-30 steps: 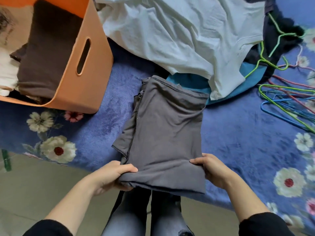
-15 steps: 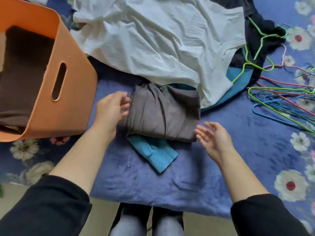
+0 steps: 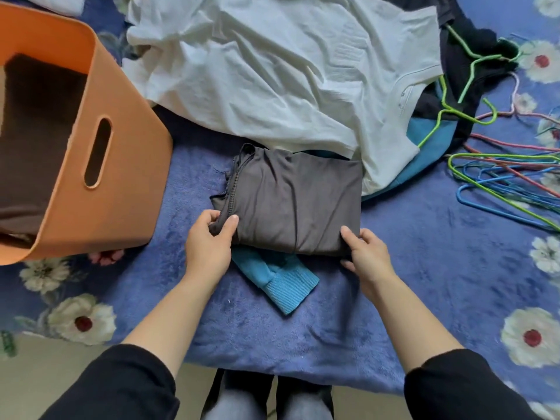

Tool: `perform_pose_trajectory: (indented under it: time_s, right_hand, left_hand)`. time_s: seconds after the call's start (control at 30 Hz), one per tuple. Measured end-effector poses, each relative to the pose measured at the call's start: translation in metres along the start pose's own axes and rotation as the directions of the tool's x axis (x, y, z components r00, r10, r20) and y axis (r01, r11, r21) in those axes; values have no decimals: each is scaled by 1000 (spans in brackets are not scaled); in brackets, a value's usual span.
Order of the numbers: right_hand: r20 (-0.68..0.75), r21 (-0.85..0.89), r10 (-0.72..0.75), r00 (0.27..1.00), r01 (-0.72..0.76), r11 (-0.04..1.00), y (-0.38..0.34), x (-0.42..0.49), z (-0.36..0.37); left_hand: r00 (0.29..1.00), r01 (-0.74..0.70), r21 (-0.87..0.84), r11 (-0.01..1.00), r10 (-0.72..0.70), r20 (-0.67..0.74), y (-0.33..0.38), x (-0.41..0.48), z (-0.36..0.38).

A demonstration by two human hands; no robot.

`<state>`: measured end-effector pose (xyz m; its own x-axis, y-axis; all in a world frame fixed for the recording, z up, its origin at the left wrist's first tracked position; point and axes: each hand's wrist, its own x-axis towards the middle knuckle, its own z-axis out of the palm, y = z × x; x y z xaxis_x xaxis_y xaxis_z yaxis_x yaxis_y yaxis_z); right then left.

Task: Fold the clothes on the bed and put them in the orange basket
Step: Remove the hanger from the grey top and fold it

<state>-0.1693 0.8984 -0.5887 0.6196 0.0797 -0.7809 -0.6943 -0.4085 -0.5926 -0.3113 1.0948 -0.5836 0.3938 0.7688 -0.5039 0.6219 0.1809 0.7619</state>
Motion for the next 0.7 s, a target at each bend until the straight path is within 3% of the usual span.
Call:
perform_pose_trajectory:
  time_s: [0.13, 0.23, 0.3, 0.37, 0.53, 0.7]
  right_hand:
    - [203, 250, 49, 978, -100, 963, -2, -4, -21]
    - [131, 116, -1, 991, -14, 993, 12, -7, -28]
    - [49, -11, -96, 994, 96, 995, 23, -9, -27]
    - [25, -36, -139, 990, 139, 990, 29, -8, -29]
    - [2, 61, -17, 1000, 17, 998, 33, -6, -36]
    - [-58, 5, -66, 996, 66, 998, 43, -12, -28]
  left_hand:
    - [998, 38, -320, 947, -52, -38, 7, -8, -4]
    - [977, 179, -383, 906, -210, -42, -11, -23, -1]
    - [964, 206, -318, 926, -247, -96, -26, -30, -1]
    - [969, 120, -161, 980, -151, -194, -34, -32, -4]
    - [986, 23, 40, 999, -16, -165, -35, -42, -7]
    - [963, -31, 152, 988, 70, -261, -32, -49, 1]
